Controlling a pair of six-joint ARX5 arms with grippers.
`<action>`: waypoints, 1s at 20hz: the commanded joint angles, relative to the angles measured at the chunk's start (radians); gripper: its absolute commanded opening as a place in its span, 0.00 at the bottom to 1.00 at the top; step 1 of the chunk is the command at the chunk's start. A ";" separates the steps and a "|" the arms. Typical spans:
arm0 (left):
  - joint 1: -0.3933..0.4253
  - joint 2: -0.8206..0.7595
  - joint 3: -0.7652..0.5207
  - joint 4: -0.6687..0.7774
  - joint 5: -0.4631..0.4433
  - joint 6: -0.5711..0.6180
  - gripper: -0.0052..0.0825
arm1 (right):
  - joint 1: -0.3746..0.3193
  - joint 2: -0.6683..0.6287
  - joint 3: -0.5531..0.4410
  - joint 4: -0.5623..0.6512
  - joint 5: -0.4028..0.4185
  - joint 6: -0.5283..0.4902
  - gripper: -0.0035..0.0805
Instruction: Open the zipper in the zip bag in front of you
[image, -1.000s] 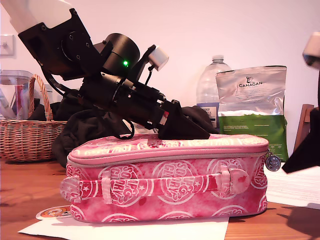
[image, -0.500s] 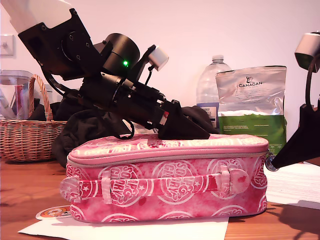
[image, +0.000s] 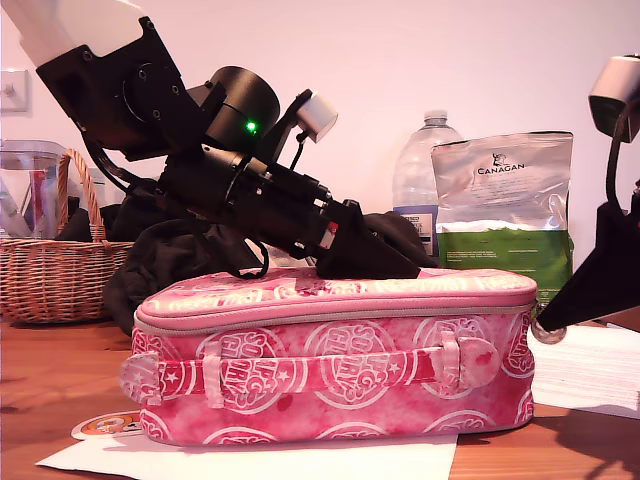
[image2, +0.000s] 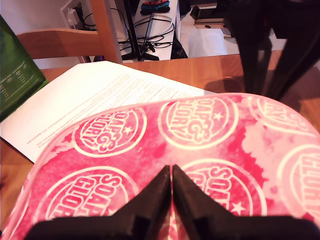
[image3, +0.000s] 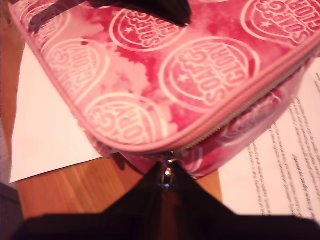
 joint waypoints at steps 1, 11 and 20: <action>-0.004 0.031 -0.018 -0.001 -0.002 -0.006 0.04 | 0.005 0.004 0.022 -0.022 0.009 0.009 0.03; -0.004 0.036 -0.018 0.002 -0.087 -0.079 0.04 | 0.017 0.003 0.120 -0.274 0.069 0.035 0.03; -0.008 -0.029 -0.018 -0.071 -0.042 -0.114 0.04 | 0.082 0.003 0.184 -0.323 0.162 0.050 0.03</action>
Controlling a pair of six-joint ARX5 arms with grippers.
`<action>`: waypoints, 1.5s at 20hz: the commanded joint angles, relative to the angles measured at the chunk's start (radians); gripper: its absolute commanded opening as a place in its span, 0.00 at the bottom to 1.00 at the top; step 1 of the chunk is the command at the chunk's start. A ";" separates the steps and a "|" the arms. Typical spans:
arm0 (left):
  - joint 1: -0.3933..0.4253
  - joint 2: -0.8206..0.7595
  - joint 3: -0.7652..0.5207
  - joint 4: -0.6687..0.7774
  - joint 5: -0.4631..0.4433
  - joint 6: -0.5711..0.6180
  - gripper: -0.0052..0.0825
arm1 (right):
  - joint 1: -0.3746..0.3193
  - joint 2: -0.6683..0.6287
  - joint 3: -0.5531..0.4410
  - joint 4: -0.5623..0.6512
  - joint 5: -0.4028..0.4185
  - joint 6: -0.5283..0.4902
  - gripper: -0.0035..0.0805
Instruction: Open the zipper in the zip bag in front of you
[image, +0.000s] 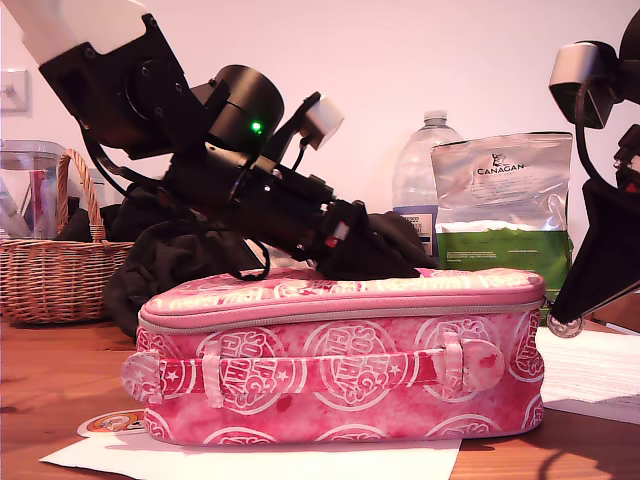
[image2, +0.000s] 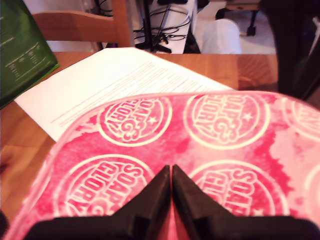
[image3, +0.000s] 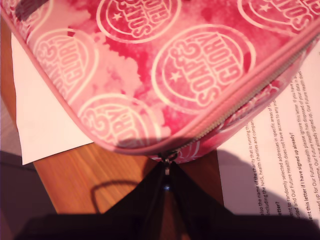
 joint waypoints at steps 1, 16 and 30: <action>-0.002 -0.052 -0.018 -0.071 0.015 -0.006 0.04 | 0.003 0.002 0.015 0.003 0.007 0.001 0.03; -0.255 -0.172 -0.018 -0.370 -0.098 0.042 0.04 | 0.005 0.002 0.016 0.004 0.008 0.002 0.03; -0.321 -0.112 -0.018 -0.175 -0.256 0.057 0.04 | 0.026 0.002 0.056 -0.053 -0.011 0.002 0.03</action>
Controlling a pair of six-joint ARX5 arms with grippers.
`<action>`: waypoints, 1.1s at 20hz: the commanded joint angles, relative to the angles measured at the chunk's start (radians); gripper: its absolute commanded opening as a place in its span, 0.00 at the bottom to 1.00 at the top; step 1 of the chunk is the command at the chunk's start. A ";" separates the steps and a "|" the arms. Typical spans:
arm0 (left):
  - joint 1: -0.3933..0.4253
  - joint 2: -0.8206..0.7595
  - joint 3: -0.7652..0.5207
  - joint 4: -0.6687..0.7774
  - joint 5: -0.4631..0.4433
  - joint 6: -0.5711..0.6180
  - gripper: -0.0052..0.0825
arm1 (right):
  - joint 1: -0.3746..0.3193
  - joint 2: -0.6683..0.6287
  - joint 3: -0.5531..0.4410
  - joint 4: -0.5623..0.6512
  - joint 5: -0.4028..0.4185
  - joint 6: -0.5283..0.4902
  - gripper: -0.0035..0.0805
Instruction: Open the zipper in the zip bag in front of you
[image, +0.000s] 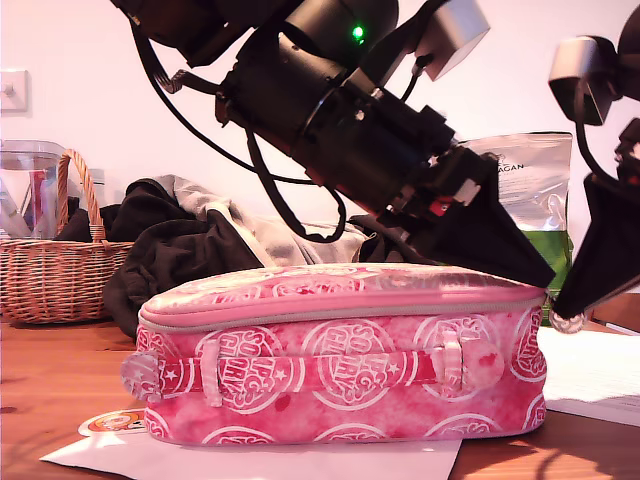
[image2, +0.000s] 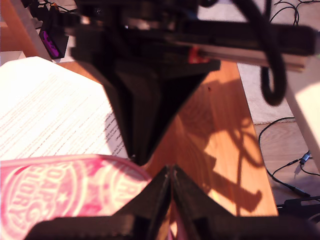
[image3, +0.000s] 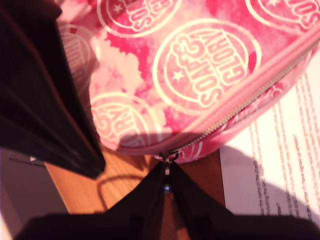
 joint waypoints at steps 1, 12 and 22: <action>-0.007 0.011 -0.016 0.011 -0.018 0.004 0.04 | 0.015 0.002 0.024 -0.002 -0.005 0.001 0.03; 0.008 0.069 -0.016 0.042 -0.132 0.005 0.04 | 0.031 0.002 0.024 -0.066 0.016 0.000 0.03; 0.032 0.056 -0.014 -0.031 -0.113 -0.003 0.04 | 0.074 -0.006 0.025 -0.113 0.032 0.000 0.03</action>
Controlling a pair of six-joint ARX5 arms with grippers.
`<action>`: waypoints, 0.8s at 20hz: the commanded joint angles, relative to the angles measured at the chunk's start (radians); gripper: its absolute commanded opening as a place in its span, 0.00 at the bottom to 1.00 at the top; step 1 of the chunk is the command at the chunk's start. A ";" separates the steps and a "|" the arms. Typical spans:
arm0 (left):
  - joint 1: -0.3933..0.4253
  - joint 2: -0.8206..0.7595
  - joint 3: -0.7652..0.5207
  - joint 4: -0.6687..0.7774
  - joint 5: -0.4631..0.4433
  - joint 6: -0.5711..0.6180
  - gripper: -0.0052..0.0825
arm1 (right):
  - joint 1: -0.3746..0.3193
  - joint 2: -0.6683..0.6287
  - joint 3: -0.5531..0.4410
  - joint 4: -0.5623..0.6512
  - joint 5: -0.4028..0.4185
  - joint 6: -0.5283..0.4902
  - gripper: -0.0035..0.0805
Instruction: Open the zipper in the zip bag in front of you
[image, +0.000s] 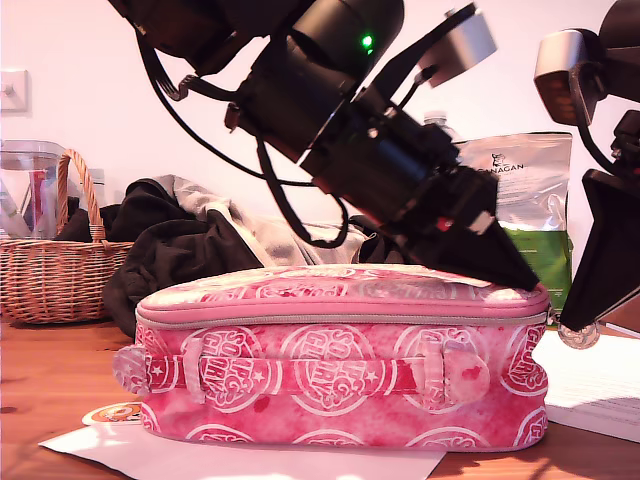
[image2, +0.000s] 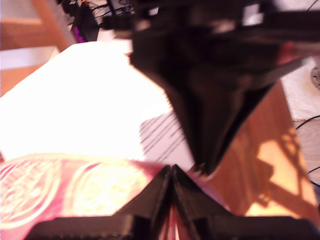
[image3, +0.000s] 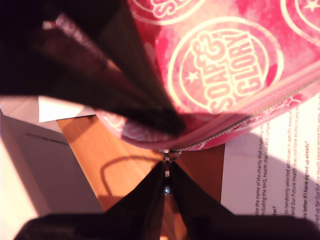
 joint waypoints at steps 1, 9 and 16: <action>0.011 0.022 -0.019 -0.114 0.011 -0.004 0.04 | 0.010 -0.006 0.010 -0.006 0.018 -0.001 0.03; 0.014 -0.046 -0.019 -0.472 0.067 -0.004 0.04 | 0.009 -0.006 0.010 0.022 0.036 -0.001 0.03; -0.020 -0.080 -0.019 -0.566 0.069 0.002 0.04 | 0.009 -0.006 0.010 0.035 0.037 -0.002 0.03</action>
